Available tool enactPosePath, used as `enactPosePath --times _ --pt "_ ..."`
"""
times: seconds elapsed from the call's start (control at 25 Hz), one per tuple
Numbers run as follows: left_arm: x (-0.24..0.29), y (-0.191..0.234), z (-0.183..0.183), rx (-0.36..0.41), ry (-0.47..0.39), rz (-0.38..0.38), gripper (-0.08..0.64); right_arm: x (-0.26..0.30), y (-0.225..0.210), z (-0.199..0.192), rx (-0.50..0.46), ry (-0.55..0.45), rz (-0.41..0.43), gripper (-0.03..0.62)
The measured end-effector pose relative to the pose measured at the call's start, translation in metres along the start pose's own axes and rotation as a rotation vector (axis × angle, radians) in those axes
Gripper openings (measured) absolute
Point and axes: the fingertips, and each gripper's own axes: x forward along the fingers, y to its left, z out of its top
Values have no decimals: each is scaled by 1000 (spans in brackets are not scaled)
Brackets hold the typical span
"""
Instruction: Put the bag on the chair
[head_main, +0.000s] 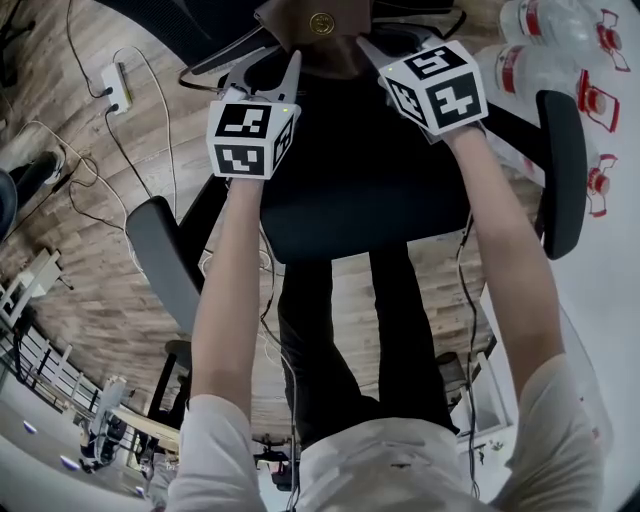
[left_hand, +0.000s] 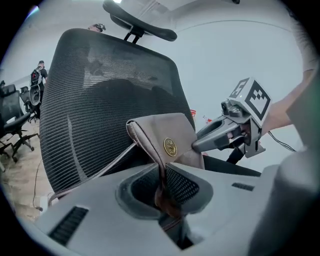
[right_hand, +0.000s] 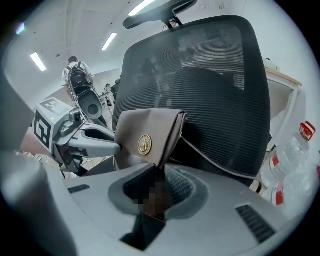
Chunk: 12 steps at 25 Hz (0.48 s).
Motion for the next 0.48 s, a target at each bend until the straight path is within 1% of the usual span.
enactPosePath --times 0.32,0.48 --pt "5 4 -5 2 14 4 35 10 -4 -4 -4 25 1 74" --pt "8 6 -10 8 20 27 37 14 -6 -8 -14 42 -9 78"
